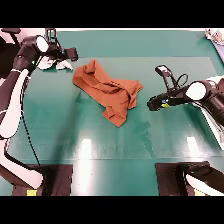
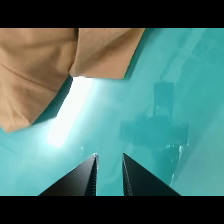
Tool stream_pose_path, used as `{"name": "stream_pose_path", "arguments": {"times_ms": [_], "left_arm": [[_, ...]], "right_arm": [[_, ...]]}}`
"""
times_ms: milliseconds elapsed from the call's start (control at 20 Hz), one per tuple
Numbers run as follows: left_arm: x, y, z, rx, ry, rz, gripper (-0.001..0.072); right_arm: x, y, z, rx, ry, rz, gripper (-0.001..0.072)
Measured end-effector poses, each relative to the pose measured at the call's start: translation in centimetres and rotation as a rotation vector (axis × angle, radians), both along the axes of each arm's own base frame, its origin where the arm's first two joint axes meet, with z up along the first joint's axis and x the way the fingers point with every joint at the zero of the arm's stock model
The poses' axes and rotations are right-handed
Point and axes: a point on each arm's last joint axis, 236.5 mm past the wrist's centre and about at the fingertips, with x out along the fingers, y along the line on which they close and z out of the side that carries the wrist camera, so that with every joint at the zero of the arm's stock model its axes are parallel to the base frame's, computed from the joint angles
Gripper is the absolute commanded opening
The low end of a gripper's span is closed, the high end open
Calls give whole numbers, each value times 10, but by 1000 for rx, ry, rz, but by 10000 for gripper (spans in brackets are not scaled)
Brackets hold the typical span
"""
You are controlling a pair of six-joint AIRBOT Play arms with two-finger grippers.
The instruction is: Fold the shirts.
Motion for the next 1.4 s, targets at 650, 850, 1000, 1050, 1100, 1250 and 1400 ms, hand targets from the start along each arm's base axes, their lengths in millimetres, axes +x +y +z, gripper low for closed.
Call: {"name": "stream_pose_path", "arguments": {"times_ms": [650, 850, 1000, 1050, 1100, 1250, 1400], "left_arm": [[-29, 33, -75, 14, 235, 5, 697], [-31, 20, -106, -57, 300, -18, 694], [-24, 18, -119, -77, 297, -13, 493], [-22, 17, -123, -80, 294, -11, 419], [-19, 17, -127, -83, 290, -9, 421], [-13, 18, -136, -87, 278, 2, 416], [-10, 18, -142, -87, 273, 4, 21]], "right_arm": [[1, 33, 15, 184, 26, -64, 381], [4, 43, 22, 235, 20, -78, 381], [3, 46, 23, 250, 24, -79, 381], [3, 46, 24, 253, 25, -80, 381], [3, 46, 24, 255, 27, -82, 381], [1, 47, 23, 257, 35, -80, 381], [-1, 48, 23, 258, 41, -77, 380]]}}
